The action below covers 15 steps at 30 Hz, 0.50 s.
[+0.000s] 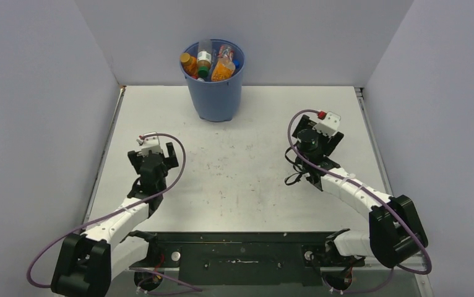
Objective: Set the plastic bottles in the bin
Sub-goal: Reset both arms
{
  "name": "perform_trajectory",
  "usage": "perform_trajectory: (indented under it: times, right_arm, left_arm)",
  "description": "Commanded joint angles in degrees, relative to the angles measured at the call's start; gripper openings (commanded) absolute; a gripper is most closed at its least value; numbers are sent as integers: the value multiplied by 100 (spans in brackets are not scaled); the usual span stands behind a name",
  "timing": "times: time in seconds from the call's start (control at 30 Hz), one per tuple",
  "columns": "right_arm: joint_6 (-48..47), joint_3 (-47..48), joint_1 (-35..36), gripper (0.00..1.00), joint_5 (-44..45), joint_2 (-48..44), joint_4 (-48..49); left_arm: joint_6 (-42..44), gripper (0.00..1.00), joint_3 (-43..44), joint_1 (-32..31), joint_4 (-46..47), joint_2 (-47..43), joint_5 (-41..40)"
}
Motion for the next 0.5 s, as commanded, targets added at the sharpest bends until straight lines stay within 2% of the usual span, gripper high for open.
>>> perform_trajectory:
  times: [0.0,0.17,0.27,0.4,0.47]
  right_arm:
    - [-1816,-543,-514,90,-464,105,1622]
    - [-2032,-719,-1015,90,-444,738,1390]
    - [-1421,-1176,-1309,90,-374,800,1715]
    - [-2063,-2185,-1332,90,-649,770,3587]
    - [-2494,-2631,-1337,90,-620,866,4526]
  left_arm:
    - [25,96,-111,367,1168,526,230]
    - [657,96,15,375,1646,1252,915]
    - [567,96,-207,697,2139,1317,1226]
    - [253,96,-488,1028,2709,1453,1675]
    - [563,96,-498,1057,2884,1537,2028]
